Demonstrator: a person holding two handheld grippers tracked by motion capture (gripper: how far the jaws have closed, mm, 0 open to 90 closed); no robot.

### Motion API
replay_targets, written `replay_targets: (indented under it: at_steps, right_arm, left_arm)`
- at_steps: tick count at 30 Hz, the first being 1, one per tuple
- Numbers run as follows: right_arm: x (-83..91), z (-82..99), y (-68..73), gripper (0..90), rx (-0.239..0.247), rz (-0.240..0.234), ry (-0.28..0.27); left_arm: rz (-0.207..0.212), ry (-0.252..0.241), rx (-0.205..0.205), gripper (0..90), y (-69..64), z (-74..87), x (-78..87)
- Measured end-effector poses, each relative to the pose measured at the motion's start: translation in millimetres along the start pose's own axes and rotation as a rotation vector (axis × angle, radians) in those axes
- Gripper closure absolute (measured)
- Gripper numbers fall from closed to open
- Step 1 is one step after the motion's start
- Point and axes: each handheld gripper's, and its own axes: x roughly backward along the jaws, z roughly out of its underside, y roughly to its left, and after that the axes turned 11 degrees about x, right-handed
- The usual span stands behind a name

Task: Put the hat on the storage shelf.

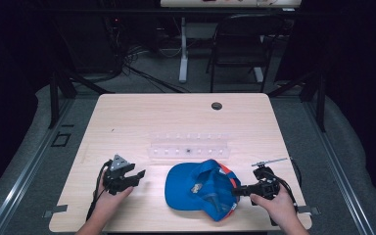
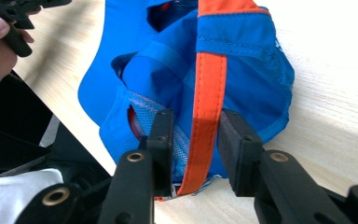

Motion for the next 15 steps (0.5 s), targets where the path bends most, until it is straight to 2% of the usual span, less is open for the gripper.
replay_targets:
  at_steps: [15]
  right_arm:
    - [-1.5,-4.1,1.1,74.8,-0.009,0.001,0.001]
  left_arm:
    - [0.004,0.003,-0.004,48.3,-0.6,0.0,0.0]
